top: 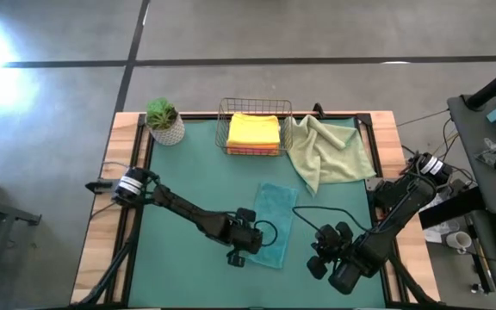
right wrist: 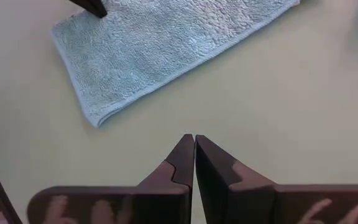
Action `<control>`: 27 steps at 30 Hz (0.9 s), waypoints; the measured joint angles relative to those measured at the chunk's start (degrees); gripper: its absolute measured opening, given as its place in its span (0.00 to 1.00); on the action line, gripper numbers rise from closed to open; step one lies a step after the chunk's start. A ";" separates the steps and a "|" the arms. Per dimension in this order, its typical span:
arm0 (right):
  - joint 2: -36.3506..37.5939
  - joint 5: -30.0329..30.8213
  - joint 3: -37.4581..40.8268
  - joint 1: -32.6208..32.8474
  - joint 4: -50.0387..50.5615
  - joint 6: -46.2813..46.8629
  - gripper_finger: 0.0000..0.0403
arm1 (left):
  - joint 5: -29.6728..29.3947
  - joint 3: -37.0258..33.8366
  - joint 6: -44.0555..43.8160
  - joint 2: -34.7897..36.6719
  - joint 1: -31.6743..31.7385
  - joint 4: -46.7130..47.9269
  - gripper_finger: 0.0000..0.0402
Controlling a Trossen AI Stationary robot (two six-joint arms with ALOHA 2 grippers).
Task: Fold microfiber towels
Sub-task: Fold the blue microfiber towel
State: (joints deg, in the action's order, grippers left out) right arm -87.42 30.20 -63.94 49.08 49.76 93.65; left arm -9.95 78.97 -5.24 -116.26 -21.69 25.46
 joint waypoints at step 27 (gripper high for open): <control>-0.20 1.37 -4.66 -0.13 -6.16 -28.93 0.32 | -12.52 6.81 -1.59 13.28 -5.68 25.37 0.40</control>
State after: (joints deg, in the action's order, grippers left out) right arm -87.62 31.57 -68.60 48.95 43.60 64.72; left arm -22.47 85.78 -6.83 -102.98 -27.37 50.83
